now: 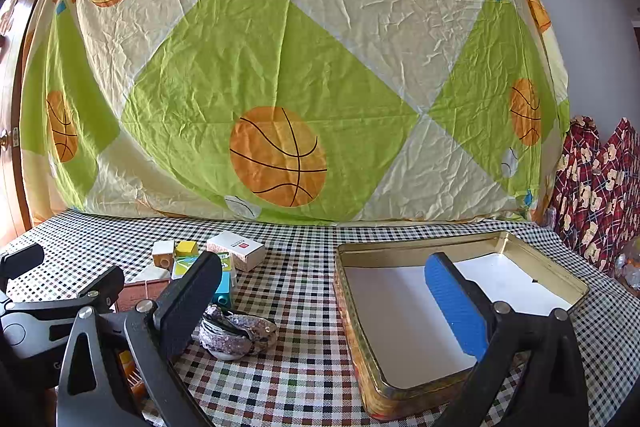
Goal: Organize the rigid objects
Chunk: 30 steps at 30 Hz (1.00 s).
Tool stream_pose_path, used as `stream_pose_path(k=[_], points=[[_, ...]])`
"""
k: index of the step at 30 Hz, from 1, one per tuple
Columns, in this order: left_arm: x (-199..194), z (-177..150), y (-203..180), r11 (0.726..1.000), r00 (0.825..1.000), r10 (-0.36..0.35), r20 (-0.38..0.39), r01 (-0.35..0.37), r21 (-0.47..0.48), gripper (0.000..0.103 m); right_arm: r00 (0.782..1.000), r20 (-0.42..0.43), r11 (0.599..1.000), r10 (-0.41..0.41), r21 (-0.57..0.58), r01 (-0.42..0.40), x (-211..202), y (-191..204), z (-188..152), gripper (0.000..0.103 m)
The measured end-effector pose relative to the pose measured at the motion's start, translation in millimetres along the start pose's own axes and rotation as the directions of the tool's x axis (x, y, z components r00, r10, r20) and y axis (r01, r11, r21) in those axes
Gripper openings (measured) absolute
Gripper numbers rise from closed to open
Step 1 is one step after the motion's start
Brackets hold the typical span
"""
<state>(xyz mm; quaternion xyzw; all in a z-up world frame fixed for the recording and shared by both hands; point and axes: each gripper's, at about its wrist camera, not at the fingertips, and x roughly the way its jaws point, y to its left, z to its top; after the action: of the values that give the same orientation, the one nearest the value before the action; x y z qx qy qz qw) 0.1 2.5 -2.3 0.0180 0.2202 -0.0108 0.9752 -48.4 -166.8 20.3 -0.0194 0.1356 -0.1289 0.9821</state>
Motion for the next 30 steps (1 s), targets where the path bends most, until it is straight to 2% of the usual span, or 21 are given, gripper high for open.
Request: stream_pose_path(k=[30], points=[[1.3, -3.1, -2.9, 1.000, 1.000, -0.005, -0.017, 0.005, -0.008, 0.103, 1.000, 0.000, 1.000, 0.001, -0.002, -0.001, -0.4, 0.9, 0.8, 0.103]])
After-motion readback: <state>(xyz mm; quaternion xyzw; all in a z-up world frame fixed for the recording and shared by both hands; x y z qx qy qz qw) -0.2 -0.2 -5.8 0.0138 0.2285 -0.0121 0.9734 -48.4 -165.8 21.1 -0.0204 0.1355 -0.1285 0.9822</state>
